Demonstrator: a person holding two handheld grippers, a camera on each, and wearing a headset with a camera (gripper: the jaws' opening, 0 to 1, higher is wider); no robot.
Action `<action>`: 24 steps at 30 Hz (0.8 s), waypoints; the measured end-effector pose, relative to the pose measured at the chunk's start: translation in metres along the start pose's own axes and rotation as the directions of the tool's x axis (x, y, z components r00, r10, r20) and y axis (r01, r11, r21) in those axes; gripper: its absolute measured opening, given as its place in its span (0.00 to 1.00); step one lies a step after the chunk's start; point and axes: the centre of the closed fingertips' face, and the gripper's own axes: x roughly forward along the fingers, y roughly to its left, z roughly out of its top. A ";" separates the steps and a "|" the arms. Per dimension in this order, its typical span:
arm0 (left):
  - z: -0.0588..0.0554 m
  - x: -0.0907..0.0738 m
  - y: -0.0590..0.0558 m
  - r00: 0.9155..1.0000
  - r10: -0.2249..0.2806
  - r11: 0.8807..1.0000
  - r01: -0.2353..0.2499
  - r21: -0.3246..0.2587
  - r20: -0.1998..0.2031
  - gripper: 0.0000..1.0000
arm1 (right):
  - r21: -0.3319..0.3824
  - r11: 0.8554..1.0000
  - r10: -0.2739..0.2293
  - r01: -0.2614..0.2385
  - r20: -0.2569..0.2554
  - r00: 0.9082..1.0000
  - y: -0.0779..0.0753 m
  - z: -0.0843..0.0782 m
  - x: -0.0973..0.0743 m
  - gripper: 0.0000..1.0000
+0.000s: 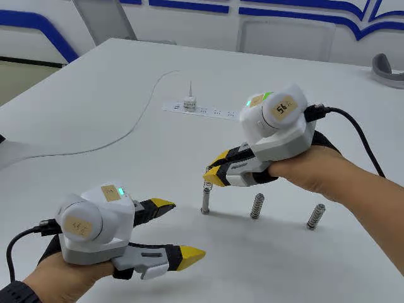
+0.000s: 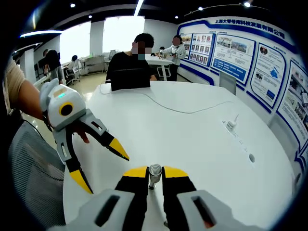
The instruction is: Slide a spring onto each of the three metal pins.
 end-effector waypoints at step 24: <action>-0.001 -0.001 0.000 1.000 -0.001 1.000 0.001 -0.003 -0.002 0.60 | 0.018 1.000 0.011 -0.011 -0.017 1.000 -0.001 -0.008 0.009 0.12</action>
